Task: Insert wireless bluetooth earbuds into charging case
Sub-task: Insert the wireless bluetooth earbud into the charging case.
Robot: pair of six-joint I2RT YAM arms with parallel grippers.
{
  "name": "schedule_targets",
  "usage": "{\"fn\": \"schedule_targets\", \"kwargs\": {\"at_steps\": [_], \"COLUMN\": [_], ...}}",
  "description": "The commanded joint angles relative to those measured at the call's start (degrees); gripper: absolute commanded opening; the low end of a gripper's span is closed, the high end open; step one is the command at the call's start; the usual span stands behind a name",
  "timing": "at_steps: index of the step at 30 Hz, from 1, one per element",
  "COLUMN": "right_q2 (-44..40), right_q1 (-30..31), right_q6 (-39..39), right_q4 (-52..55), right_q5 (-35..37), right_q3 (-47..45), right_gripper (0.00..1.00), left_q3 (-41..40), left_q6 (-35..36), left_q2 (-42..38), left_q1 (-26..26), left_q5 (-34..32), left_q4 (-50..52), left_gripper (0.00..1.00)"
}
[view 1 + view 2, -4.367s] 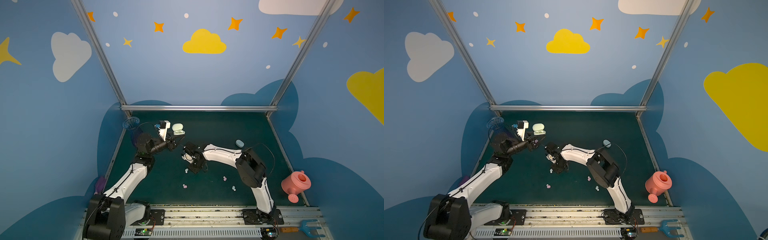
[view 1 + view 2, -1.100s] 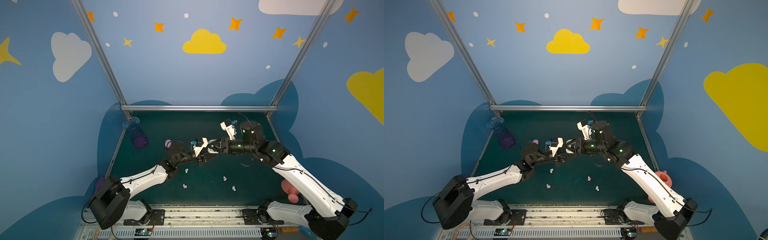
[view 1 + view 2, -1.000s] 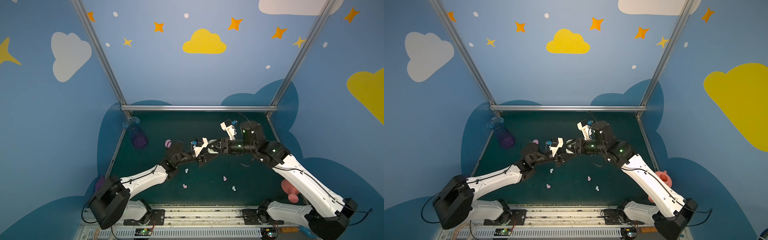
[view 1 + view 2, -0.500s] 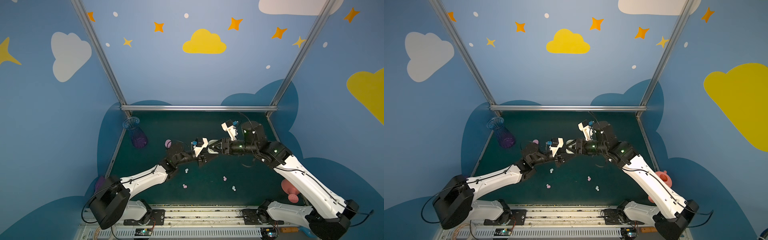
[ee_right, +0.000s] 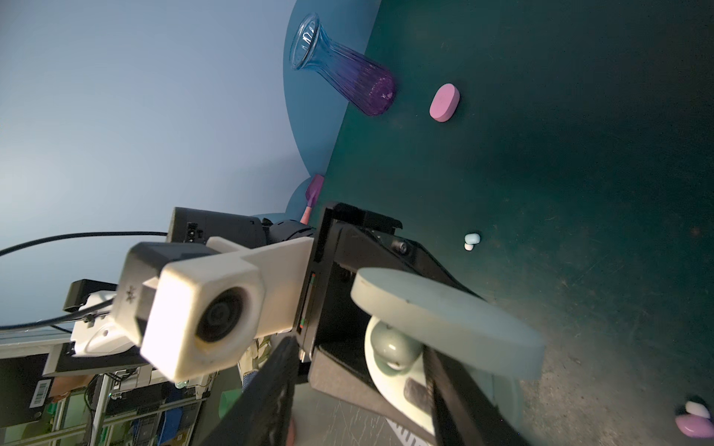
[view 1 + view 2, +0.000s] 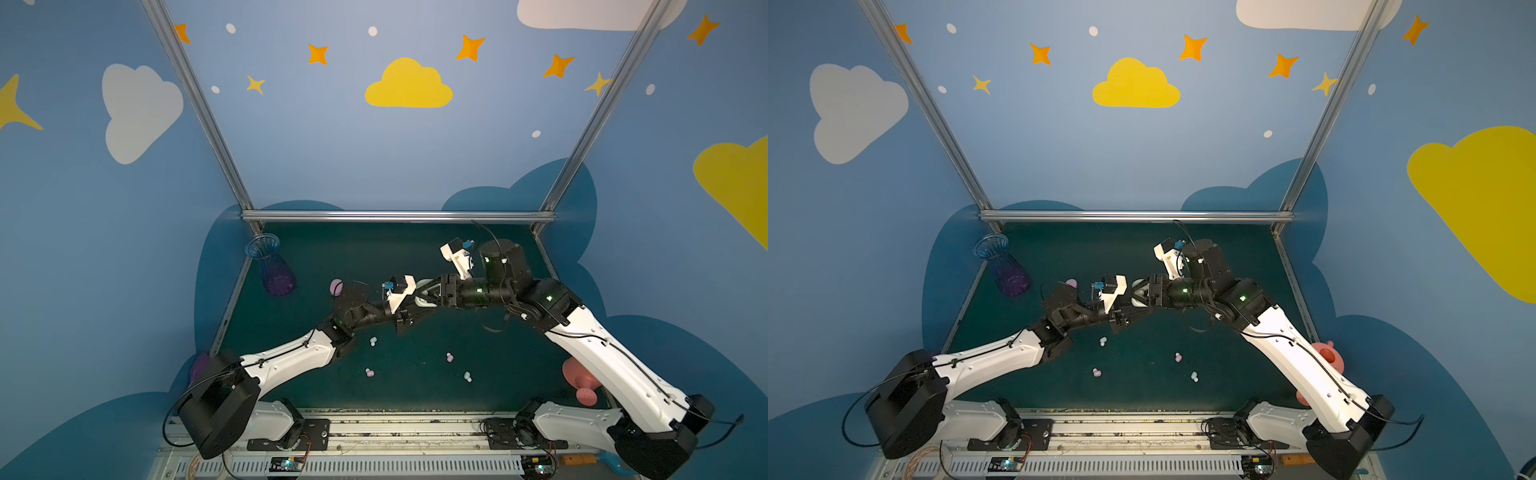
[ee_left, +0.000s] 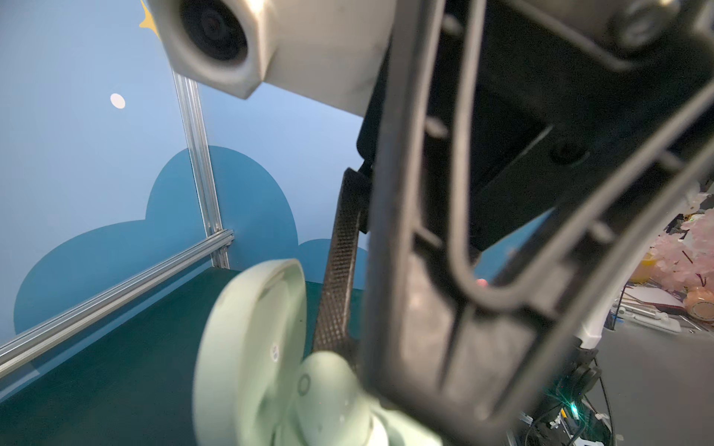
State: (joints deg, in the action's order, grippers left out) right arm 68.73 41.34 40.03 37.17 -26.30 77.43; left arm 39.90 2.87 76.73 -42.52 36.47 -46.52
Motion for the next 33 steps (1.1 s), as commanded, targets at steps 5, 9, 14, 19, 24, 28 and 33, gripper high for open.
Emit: {"fn": "schedule_targets", "kwargs": {"at_steps": [5, 9, 14, 19, 24, 28, 33], "right_q2": [1.48, 1.74, 2.24, 2.47, 2.11, 1.26, 1.98], "right_q1": [0.01, 0.04, 0.14, 0.14, 0.13, 0.04, 0.34], "right_q6": [-1.87, -2.59, -1.99, -2.40, -2.43, -2.83, -2.57], "right_q4": [2.44, 2.48, 0.55, 0.95, 1.59, 2.06, 1.69], "right_q5": [0.10, 0.04, -2.07, -2.00, -1.61, -0.96, -2.50], "right_q3": [1.93, 2.06, 2.49, 2.68, 2.44, 2.55, 2.92], "right_gripper": [0.56, 0.57, 0.57, 0.57, 0.57, 0.57, 0.57], "left_q3": [1.10, 1.23, 1.23, 1.32, 1.22, 1.16, 1.32], "left_q6": [-0.22, -0.37, -0.43, -0.59, -0.46, -0.34, -0.48], "left_q2": [-1.71, -1.67, -1.49, -1.31, -1.40, -1.33, -1.23], "left_q1": [-0.04, -0.01, -0.02, -0.09, 0.03, -0.01, 0.06], "left_q5": [0.04, 0.10, 0.00, -0.21, -0.16, -0.34, -0.52], "left_q4": [-2.86, -2.79, -2.87, -3.01, -2.93, -2.93, -3.13], "left_gripper": [0.18, 0.18, 0.18, 0.18, 0.18, 0.18, 0.18]}}
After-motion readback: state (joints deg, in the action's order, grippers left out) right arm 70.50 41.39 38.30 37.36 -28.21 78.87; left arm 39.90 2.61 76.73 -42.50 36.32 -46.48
